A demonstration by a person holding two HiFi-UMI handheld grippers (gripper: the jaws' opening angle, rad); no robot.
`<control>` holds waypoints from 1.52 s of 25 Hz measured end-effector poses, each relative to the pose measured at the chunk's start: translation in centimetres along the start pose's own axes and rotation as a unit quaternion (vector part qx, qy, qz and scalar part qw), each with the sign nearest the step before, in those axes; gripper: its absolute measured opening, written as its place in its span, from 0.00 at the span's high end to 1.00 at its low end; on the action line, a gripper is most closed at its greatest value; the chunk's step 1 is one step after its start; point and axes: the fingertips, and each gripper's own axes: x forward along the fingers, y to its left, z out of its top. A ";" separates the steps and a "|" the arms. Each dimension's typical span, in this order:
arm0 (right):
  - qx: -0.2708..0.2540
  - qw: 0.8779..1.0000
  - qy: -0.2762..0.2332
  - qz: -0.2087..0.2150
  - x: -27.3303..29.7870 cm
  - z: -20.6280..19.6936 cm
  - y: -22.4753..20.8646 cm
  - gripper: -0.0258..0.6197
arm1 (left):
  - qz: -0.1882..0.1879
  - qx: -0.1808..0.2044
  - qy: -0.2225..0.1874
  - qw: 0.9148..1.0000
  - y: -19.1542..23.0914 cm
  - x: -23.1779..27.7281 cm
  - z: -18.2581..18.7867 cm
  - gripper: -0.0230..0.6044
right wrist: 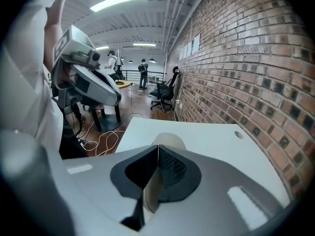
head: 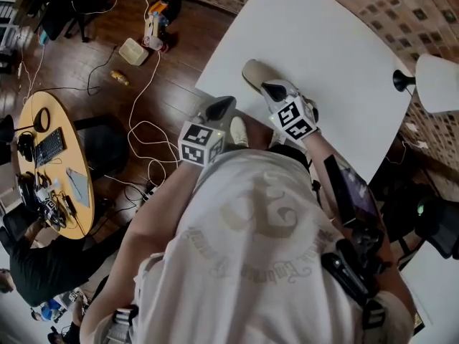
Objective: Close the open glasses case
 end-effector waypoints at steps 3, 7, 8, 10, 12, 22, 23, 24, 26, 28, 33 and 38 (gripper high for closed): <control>0.012 1.000 -0.006 -0.018 -0.8 0.7 -0.2 0.95 | -0.014 0.010 -0.010 1.000 0.1 -0.1 0.7 0.96; 0.037 0.998 -0.020 -0.036 -2.0 1.3 -0.3 0.95 | -0.027 0.018 -0.016 0.999 0.0 -0.1 1.2 0.96; 0.047 0.998 -0.026 -0.042 -2.4 1.6 -0.3 0.95 | -0.032 0.020 -0.018 0.999 -0.1 -0.2 1.4 0.96; 0.072 0.995 -0.038 -0.053 -3.3 2.2 -0.5 0.95 | -0.043 0.025 -0.020 0.999 -0.2 -0.2 1.8 0.96; 0.103 0.991 -0.052 -0.068 -4.4 2.5 -0.7 0.95 | -0.056 0.031 -0.022 0.998 -0.6 0.0 2.2 0.96; 0.199 0.959 -0.134 -0.152 -12.7 2.3 -3.3 0.95 | -0.116 0.078 -0.047 0.989 -5.2 3.1 6.0 0.96; 0.204 0.955 -0.143 -0.160 -13.6 2.3 -3.5 0.95 | -0.119 0.083 -0.051 0.988 -5.6 3.4 6.6 0.96; 0.208 0.951 -0.153 -0.168 -14.5 2.3 -3.8 0.95 | -0.122 0.088 -0.055 0.987 -6.1 3.6 7.2 0.96; 0.220 0.943 -0.174 -0.180 -16.3 2.1 -4.5 0.95 | -0.124 0.094 -0.061 0.986 -7.2 4.2 8.1 0.96; 0.241 0.933 -0.191 -0.188 -17.9 1.6 -5.0 0.95 | -0.125 0.099 -0.062 0.985 -8.3 4.6 8.5 0.96; 0.257 0.925 -0.206 -0.192 -18.4 0.9 -5.6 0.95 | -0.122 0.101 -0.051 0.986 -9.0 4.6 7.7 0.96; 0.253 0.927 -0.209 -0.180 -19.6 0.4 -5.0 0.95 | -0.114 0.097 -0.039 0.988 -10.9 4.5 6.4 0.96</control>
